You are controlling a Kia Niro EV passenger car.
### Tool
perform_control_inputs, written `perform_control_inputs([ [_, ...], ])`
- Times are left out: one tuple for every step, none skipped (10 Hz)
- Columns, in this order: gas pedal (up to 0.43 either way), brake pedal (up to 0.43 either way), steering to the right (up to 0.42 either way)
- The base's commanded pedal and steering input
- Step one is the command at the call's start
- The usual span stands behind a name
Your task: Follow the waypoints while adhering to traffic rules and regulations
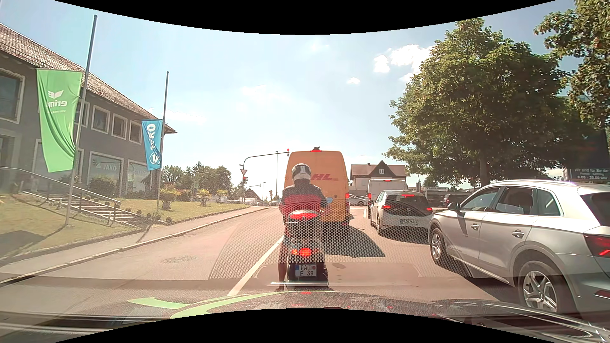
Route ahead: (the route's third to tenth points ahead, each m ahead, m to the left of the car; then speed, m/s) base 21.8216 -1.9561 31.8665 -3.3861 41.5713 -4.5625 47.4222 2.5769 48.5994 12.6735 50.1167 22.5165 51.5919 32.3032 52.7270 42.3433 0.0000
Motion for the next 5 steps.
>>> perform_control_inputs([
  [0.0,0.25,0.024],
  [0.0,0.25,0.024],
  [0.0,0.25,0.024],
  [0.0,0.25,0.024],
  [0.0,0.25,0.024],
])
